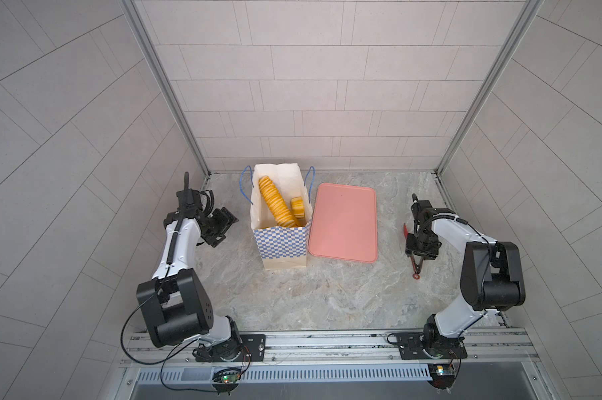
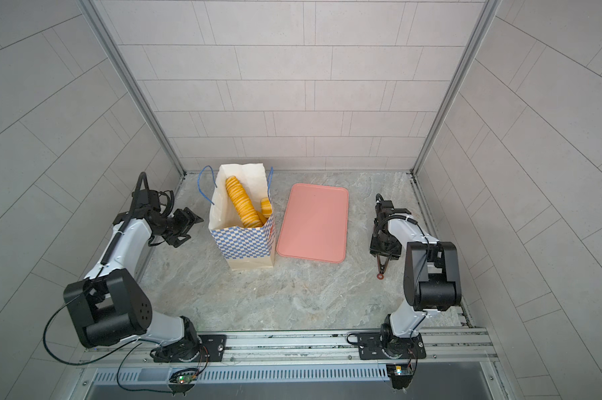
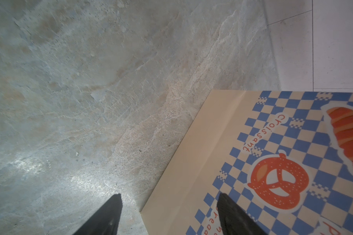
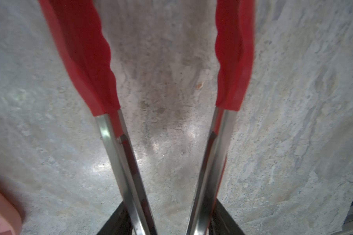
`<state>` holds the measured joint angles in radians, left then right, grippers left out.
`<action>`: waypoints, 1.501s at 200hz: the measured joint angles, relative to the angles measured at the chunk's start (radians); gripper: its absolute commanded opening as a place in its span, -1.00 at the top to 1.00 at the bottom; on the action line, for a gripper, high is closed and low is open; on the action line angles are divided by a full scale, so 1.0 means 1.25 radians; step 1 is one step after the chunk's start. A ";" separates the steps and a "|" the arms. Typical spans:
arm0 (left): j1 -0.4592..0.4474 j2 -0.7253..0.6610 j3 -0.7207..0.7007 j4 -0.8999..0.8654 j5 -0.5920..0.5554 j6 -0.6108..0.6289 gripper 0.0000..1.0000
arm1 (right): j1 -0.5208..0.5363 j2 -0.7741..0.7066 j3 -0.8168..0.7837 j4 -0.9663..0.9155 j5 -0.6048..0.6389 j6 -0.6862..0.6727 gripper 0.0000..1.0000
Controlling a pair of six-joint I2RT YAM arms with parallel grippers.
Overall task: Pack bread into a paper bag
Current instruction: Place the pair of food tongs at the middle-right of the table, then reset both arms
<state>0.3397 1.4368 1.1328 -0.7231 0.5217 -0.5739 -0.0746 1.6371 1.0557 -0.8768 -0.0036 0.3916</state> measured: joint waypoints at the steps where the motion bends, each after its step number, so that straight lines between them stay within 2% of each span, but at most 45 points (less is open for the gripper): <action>1: 0.000 -0.001 -0.001 0.000 0.000 -0.001 -0.59 | 0.000 0.000 0.000 0.000 0.000 0.000 -0.29; 26: -0.002 -0.034 -0.025 0.009 0.005 -0.014 -0.59 | -0.004 -0.001 -0.003 -0.001 -0.007 0.005 -0.51; 47: -0.006 -0.062 -0.049 0.024 0.005 -0.032 -0.59 | -0.004 -0.017 -0.003 -0.001 -0.013 0.008 -0.60; 131: -0.049 -0.147 -0.112 0.118 -0.048 -0.103 -0.59 | -0.004 -0.149 0.034 -0.024 -0.006 0.020 -0.77; 182: -0.072 -0.149 -0.077 0.157 -0.208 -0.089 -0.55 | -0.004 -0.316 0.097 0.035 0.025 0.022 -0.80; 204: -0.145 -0.150 -0.053 0.195 -0.327 -0.038 -0.57 | -0.004 -0.356 0.111 0.079 0.070 0.034 -0.82; 209: -0.170 -0.152 -0.054 0.211 -0.360 -0.022 -0.64 | -0.003 -0.362 0.110 0.094 0.083 0.039 -0.97; 215: -0.204 -0.159 -0.063 0.241 -0.405 -0.001 -0.72 | -0.002 -0.371 0.102 0.122 0.097 0.040 -0.99; 227: -0.273 -0.192 -0.109 0.324 -0.486 0.049 -0.85 | 0.003 -0.399 0.058 0.212 0.122 0.039 -0.98; 231: -0.294 -0.209 -0.135 0.363 -0.511 0.067 -0.99 | 0.006 -0.412 0.033 0.251 0.132 0.036 -0.98; 245: -0.343 -0.269 -0.233 0.491 -0.571 0.129 -1.00 | 0.019 -0.458 -0.068 0.389 0.157 0.010 -0.99; 274: -0.345 -0.348 -0.441 0.752 -0.635 0.259 -1.00 | 0.029 -0.541 -0.336 0.721 0.203 -0.072 -0.99; 286: -0.345 -0.365 -0.510 0.815 -0.670 0.294 -1.00 | 0.029 -0.543 -0.405 0.782 0.225 -0.105 -0.99; 300: -0.345 -0.360 -0.539 0.831 -0.697 0.322 -1.00 | 0.033 -0.528 -0.445 0.825 0.241 -0.138 -0.98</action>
<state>-0.0917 0.9874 0.4587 0.3157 -0.3500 -0.1711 -0.0334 0.9771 0.4999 0.1543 0.2977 0.2195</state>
